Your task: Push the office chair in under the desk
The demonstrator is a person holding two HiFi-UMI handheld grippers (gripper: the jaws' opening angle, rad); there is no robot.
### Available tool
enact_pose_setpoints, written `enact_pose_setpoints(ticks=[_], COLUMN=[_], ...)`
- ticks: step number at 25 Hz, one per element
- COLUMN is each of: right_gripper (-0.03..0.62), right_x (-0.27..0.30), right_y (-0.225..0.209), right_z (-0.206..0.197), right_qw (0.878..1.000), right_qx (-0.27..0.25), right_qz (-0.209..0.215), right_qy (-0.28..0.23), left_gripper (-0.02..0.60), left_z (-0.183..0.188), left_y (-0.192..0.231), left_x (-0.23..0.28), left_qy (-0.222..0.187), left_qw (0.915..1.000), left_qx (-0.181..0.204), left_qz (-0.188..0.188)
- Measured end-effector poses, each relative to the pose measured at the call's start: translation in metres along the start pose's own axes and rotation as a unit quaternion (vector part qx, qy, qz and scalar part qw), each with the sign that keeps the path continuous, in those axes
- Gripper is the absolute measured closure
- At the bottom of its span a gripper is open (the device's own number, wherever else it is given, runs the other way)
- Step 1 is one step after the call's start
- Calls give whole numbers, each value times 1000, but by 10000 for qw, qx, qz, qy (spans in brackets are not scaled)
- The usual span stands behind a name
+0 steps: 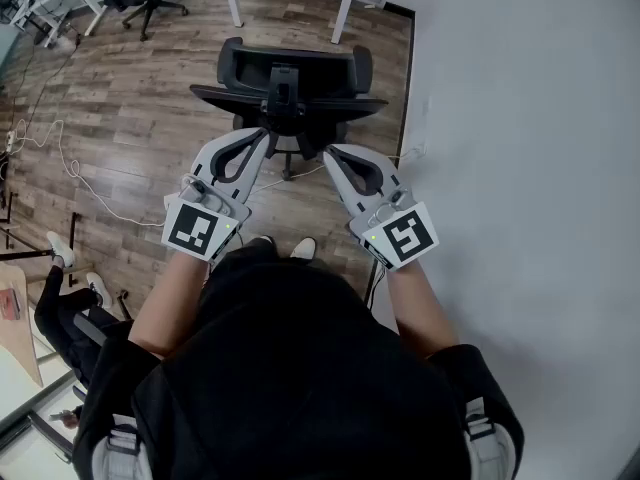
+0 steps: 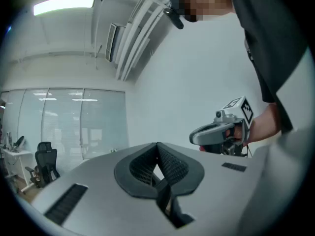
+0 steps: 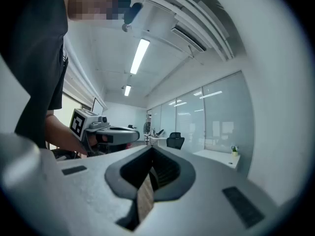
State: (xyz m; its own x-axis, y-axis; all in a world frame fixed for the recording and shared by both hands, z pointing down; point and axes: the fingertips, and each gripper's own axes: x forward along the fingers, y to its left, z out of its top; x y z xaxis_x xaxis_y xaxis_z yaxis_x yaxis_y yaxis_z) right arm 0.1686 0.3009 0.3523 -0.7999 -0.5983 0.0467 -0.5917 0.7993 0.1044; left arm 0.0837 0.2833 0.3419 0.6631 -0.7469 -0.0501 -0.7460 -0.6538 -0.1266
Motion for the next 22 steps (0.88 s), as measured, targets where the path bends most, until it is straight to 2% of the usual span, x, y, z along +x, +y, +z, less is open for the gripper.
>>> enact_pose_setpoints(ticks=[4,11,15,18,22], right_gripper=[591,589,588,588,588], right_x=[13,41,50,48,39], right_y=[-2,-16,-21,-26,-28], right_z=[12,-4,-13,-15,-12], right_qw=[9999,9986,9979,9978,9980], right_qx=[50,494,599,612,594], right_qz=[-81,-205,-189,-193,-172], right_qy=[-46,-10,143,154,123], left_gripper=[588,588,588,588,588], left_z=[6,-9,-23,-31,-25], left_y=[17,43,63,64,53], left_x=[-5,-8,-4,1,0], left_qy=[33,44,359,506,330], left_qw=[10000,9996,9993,9987,9995], left_qx=[-22,-184,-121,-110,-23], left_qz=[28,-222,-65,27,-3])
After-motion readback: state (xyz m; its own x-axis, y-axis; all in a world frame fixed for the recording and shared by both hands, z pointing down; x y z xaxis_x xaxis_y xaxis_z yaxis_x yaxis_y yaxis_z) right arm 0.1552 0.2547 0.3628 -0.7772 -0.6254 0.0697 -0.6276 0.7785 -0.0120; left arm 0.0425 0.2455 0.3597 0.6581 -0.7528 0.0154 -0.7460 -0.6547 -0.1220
